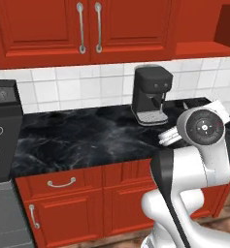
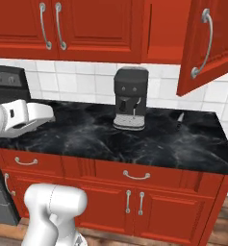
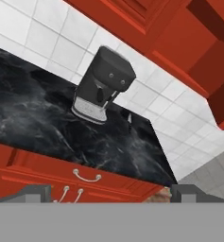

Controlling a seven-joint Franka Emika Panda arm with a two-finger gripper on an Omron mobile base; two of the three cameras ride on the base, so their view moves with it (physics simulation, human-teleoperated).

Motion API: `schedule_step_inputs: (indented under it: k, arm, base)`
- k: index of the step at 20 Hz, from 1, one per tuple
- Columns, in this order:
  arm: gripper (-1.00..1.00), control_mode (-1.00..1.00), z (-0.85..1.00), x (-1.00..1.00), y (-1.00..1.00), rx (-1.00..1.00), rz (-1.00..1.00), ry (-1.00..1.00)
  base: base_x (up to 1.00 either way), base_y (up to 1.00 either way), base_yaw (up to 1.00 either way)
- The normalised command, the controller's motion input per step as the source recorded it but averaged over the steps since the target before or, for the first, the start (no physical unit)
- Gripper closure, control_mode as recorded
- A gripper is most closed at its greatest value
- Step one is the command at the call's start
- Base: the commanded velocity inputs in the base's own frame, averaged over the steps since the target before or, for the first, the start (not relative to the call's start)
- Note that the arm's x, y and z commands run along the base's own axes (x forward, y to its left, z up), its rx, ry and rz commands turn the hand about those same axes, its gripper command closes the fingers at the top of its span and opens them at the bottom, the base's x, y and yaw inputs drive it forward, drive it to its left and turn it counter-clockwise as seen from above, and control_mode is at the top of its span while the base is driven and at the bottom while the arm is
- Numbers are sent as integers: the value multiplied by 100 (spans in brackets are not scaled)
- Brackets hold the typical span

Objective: Close all open cabinet doors.

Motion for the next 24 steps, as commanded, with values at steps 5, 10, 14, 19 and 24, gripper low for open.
schedule_step_inputs:
  k: [5,10,14,19,24]
  arm:
    - [-100,100,0,0,0,0,0,0]
    - [-100,100,0,0,0,0,0,0]
    - [-100,100,0,0,0,0,0,0]
    - [-100,100,0,0,0,0,0,0]
    - [-100,100,0,0,0,0,0,0]
  base:
    - [-2,-61,-3]
    - [2,-53,-2]
    - [23,-41,0]
    - [40,-39,0]
    - [59,-27,0]
